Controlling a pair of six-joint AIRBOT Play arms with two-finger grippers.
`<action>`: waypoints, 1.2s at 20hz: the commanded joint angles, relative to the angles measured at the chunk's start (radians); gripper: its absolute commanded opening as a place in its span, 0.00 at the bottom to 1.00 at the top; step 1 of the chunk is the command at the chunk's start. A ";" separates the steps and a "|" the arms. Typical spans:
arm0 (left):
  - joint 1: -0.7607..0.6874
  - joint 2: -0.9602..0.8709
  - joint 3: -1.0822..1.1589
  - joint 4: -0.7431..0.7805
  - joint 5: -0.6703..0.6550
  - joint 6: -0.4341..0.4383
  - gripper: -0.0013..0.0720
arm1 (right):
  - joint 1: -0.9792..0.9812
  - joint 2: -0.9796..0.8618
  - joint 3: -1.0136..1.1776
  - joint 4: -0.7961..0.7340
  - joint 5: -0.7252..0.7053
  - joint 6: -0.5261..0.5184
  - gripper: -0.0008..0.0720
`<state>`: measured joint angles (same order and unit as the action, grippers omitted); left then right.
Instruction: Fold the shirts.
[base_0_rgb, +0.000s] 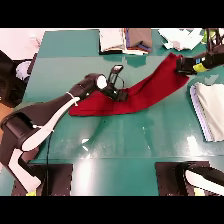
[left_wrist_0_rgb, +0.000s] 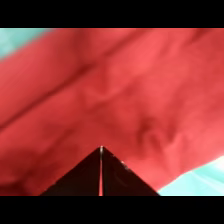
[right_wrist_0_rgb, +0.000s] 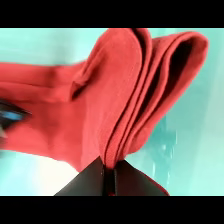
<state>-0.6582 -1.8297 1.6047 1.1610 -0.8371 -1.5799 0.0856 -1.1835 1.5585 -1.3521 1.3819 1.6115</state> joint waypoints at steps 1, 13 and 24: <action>-0.023 -0.040 0.024 -0.044 -0.003 0.036 0.05 | 0.082 0.007 0.093 0.000 0.013 0.060 0.03; 0.074 0.074 0.025 0.021 -0.050 0.009 0.05 | 0.175 -0.057 0.119 0.235 -0.111 0.085 0.03; 0.495 0.577 0.025 0.355 -0.246 0.019 0.05 | 0.654 -0.414 0.119 0.332 -0.670 0.095 0.05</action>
<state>-0.2562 -1.3624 1.6287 1.4631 -1.0489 -1.5673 0.6193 -1.4830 1.6764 -1.0897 0.9386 1.7077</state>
